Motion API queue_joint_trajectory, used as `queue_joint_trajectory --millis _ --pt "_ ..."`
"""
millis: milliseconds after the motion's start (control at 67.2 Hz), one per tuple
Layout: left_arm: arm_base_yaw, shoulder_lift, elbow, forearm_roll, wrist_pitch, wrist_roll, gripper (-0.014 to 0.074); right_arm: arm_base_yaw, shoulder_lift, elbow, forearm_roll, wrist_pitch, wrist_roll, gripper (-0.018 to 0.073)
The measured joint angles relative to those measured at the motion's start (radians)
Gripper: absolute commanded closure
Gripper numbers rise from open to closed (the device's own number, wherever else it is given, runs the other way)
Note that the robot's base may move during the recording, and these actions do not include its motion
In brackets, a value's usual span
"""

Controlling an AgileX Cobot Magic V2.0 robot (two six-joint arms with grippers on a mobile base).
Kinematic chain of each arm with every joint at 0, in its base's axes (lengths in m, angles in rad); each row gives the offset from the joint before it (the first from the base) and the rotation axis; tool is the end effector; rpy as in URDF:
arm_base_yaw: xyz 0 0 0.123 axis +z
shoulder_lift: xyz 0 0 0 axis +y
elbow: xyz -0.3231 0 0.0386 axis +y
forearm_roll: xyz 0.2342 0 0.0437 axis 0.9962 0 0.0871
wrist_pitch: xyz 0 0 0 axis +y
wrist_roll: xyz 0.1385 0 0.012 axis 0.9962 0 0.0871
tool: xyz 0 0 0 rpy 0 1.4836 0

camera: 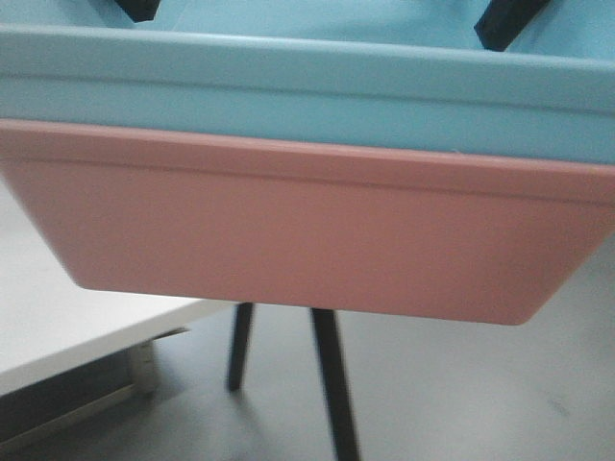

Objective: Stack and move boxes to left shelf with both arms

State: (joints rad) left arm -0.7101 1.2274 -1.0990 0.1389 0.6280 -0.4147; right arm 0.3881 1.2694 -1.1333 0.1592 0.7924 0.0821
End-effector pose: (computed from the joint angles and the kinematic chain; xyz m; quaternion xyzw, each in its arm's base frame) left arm 0.2155 -0.1703 0.3680 0.1646 0.8833 -0.1800 0.4003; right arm 0.2454 0.1173 0.3521 -0.1103 0.9252 0.1536 0.3288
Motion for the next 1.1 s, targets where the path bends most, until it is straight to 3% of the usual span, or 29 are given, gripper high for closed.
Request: queue_joint_trajectory --millis 1101 --pt "0.000 0.000 0.000 0.000 -0.002 0.000 0.0601 0.000 0.000 0.000 -0.002 0.000 0.001 0.0505"
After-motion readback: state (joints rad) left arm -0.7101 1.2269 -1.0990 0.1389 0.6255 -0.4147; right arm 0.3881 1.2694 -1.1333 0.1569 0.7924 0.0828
